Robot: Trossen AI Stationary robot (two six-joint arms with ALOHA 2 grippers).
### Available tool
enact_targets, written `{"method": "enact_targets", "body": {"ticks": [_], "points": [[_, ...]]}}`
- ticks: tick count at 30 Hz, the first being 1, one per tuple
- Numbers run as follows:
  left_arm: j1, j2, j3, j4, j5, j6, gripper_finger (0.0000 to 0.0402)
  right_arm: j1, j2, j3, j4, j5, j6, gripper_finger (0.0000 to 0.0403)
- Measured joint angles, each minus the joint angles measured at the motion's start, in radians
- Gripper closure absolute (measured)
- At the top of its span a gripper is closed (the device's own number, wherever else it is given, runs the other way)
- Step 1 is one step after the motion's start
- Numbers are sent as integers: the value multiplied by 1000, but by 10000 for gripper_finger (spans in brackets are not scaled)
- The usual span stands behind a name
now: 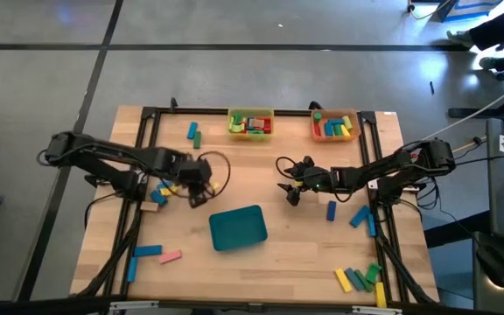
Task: Sort blocks by size
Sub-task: Put the pink arch block into the yellow bin
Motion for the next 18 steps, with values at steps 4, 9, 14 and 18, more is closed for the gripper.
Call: {"method": "enact_targets", "body": {"ticks": [4,9,14,18], "points": [[92,0,40,131,-62,156,275,-1,0,0,1,0,0,111],[214,0,44,345,-64,353,275,-1,0,0,2,1,-3,111],[328,11,44,525,-55,493,275,-1,0,0,3,60,-3,111],[414,62,44,644,3,553,275,-1,0,0,2,71,-3,111]]}}
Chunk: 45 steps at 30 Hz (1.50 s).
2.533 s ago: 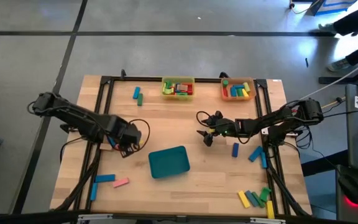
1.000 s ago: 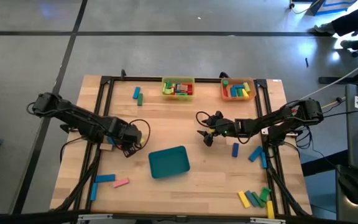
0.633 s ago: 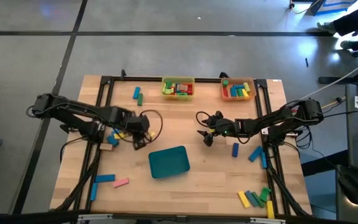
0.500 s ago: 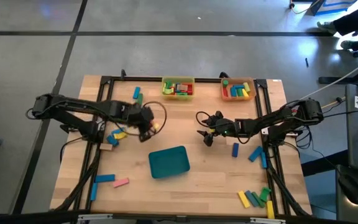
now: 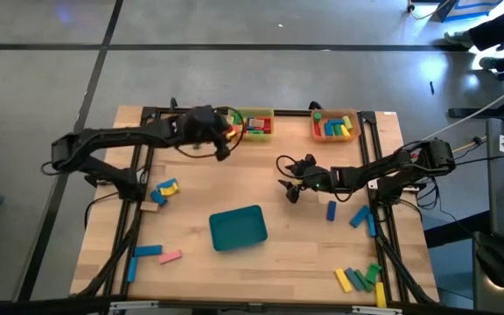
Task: Sort blocks by size
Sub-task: Put the pink arch block into the yellow bin, then put the yellow arch block into the yellow bin
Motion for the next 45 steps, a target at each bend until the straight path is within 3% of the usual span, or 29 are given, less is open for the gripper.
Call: {"method": "enact_targets", "body": {"ticks": [6,22,25,35,40,45], "points": [[107,121,6,138,58,59,275,0,0,0,0,-22,0,111],[233,463,199,145,59,123,273,0,0,0,-1,-26,0,111],[242,474,212,146,59,113,264,0,0,0,-1,-26,0,111],[240,472,221,140,59,110,177,0,0,0,-1,-26,0,111],[214,429,221,68,59,141,172,0,0,0,-1,-26,0,111],[160,283,221,-119,58,144,178,0,0,0,-1,-26,0,111]]}}
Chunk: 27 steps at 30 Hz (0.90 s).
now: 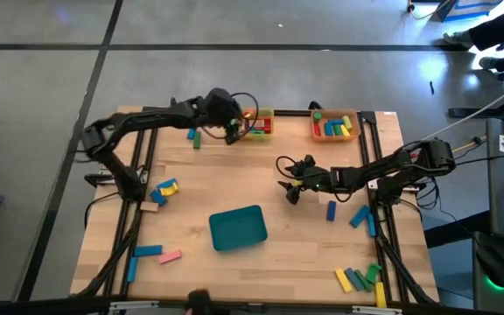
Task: Sort blocks by size
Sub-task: Put the yellow arch block into the yellow bin
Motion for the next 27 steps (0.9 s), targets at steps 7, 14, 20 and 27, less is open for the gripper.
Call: {"method": "enact_targets", "body": {"ticks": [7,14,20,27], "points": [[-107,-218,1,-362,1,-152,178,0,0,0,0,0,0,111],[-224,-296,-11,-723,-3,-406,178,0,0,0,1,0,0,111],[-331,-296,-128,-812,-3,-545,178,0,0,0,1,0,0,111],[-397,-295,-273,-808,-3,-681,178,0,0,0,7,3,2,111]]}}
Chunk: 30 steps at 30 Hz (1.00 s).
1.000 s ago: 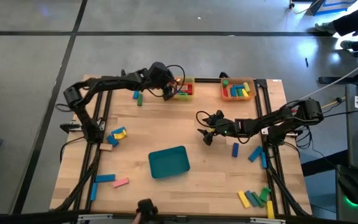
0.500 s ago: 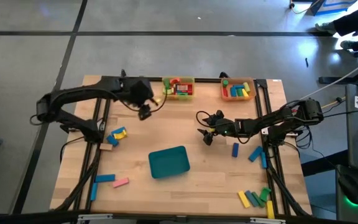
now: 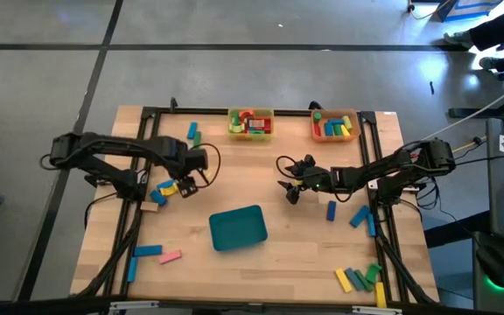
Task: Sort blocks by size
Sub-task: Put the yellow arch block into the yellow bin
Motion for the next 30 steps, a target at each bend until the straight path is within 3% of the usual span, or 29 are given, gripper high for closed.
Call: {"method": "enact_targets", "body": {"ticks": [12,30], "points": [[-10,0,-150,59,1,-86,178,0,0,0,1,-3,1,111],[-29,1,-272,166,53,-52,178,0,0,0,-5,7,1,111]]}}
